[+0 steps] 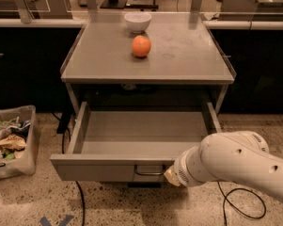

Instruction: Close top drawer

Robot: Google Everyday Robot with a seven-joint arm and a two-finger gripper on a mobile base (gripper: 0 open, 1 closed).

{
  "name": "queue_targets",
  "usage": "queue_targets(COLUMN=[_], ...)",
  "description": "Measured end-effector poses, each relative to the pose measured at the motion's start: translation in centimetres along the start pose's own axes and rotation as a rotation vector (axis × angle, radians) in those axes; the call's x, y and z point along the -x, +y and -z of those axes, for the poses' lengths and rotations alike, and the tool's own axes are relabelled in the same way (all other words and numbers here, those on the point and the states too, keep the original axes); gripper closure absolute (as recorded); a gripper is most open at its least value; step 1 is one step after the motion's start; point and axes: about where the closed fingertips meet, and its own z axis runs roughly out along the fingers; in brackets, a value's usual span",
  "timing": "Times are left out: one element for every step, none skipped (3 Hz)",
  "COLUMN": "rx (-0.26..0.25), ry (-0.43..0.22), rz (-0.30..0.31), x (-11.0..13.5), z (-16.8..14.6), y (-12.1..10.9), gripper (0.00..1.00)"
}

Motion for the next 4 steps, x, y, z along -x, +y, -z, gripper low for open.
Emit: queue_targets(rx=[-0.009, -0.02, -0.034, -0.061], ry=[-0.008, -0.02, -0.026, -0.055], rz=[-0.003, -0.004, -0.007, -0.017], x=[0.7, 1.8, 2.4, 4.1], z=[-0.4, -0.9, -0.9, -1.7], y=[-0.3, -0.7, -1.1, -2.6], gripper=[1.0, 1.0, 1.0, 1.0])
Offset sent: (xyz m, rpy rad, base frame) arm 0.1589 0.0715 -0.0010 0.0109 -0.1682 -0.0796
